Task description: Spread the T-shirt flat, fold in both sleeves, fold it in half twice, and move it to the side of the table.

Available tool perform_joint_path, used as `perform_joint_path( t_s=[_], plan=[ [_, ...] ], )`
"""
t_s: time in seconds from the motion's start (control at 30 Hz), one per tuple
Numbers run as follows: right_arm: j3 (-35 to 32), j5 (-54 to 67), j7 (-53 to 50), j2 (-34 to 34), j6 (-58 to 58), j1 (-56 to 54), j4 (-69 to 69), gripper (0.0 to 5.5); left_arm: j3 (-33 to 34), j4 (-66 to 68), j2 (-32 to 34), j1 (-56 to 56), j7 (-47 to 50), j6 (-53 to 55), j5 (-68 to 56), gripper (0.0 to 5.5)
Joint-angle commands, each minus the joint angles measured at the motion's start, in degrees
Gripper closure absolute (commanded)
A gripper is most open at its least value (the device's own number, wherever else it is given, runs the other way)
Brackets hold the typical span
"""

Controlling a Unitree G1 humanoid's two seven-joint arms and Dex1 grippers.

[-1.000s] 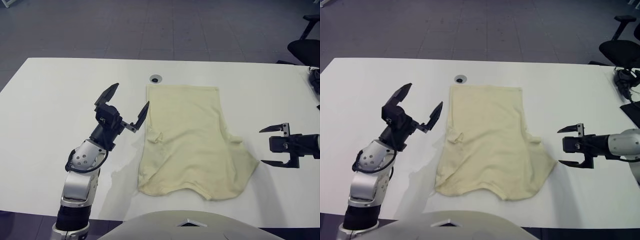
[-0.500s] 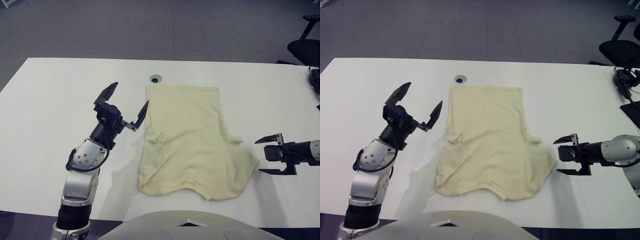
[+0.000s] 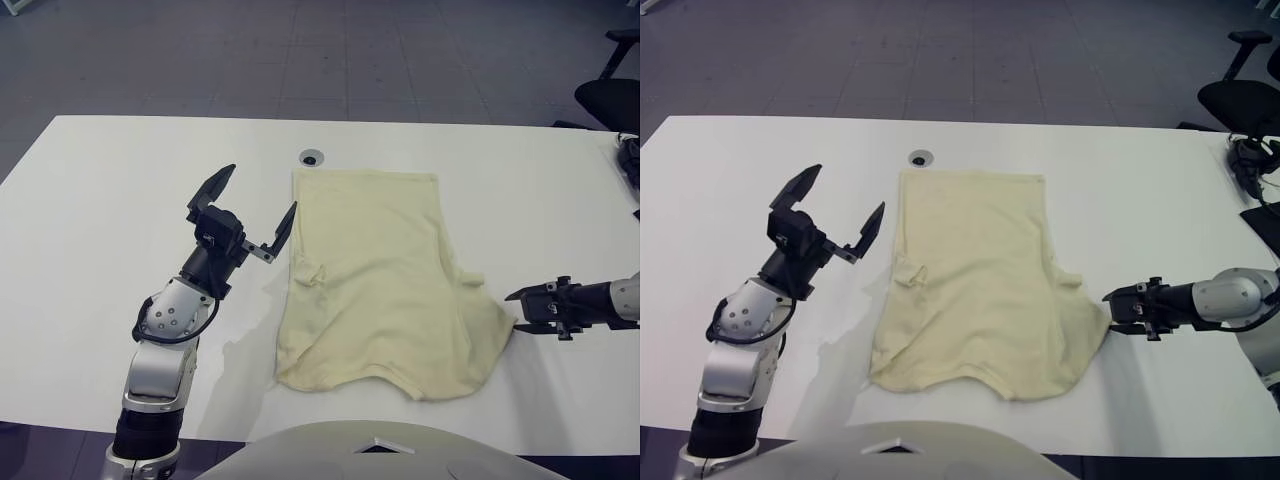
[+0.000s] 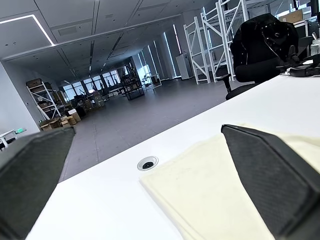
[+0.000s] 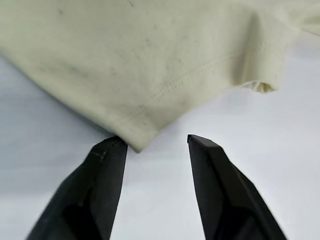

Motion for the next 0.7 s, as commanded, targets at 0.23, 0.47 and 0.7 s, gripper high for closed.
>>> perform_joint_path(
  t_s=[0.23,0.47,0.7],
  plan=[
    [-0.42,0.28,-0.09,-0.69,-0.91,0.29,-0.27,5.04,0.79,0.1,0.36,-0.21,-0.28,0.05,0.39,0.1],
    [-0.62,0.19,-0.18,-0.86,-0.98,0.6,-0.43,5.49,1.0,0.83,0.47,-0.53,-0.62,-0.03,0.3,0.1],
    [-1.08,0.36,-0.05,-1.19,-1.08,1.5,-0.65,5.49,1.05,0.89,0.44,-0.66,-0.93,0.22,0.35,0.1]
  ],
)
